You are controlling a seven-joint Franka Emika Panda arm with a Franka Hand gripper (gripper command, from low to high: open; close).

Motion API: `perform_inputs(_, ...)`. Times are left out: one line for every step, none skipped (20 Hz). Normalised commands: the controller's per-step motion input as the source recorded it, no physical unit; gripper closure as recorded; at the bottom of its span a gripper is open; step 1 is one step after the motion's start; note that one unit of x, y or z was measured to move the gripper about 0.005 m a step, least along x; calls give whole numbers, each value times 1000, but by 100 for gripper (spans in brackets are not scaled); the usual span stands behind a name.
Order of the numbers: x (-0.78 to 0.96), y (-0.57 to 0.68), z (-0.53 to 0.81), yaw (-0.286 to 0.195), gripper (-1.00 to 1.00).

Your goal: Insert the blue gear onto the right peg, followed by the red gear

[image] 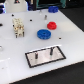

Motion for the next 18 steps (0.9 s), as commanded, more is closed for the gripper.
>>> perform_inputs(-464, 361, -379, 0, -100)
perform_inputs(-449, 345, -374, 0, -100)
perform_inputs(-451, 352, -383, 0, -100)
perform_inputs(-474, 345, -381, 0, -100)
perform_inputs(-442, 368, -379, 0, -100)
perform_inputs(-404, 335, -402, 0, -100)
perform_inputs(-432, 332, -419, 0, -100)
perform_inputs(-421, 289, -441, 0, -100)
perform_inputs(-383, 303, -466, 0, -100)
perform_inputs(-294, 267, -474, 0, -100)
perform_inputs(-273, 218, -461, 0, -100)
perform_inputs(-268, 209, -516, 0, -100)
perform_inputs(-239, 228, -469, 0, -100)
perform_inputs(-198, 163, -508, 0, -100)
perform_inputs(-195, 144, -502, 0, -100)
perform_inputs(-186, 116, -529, 0, -100)
perform_inputs(-135, 51, -518, 0, -100)
perform_inputs(-192, 49, -508, 0, -100)
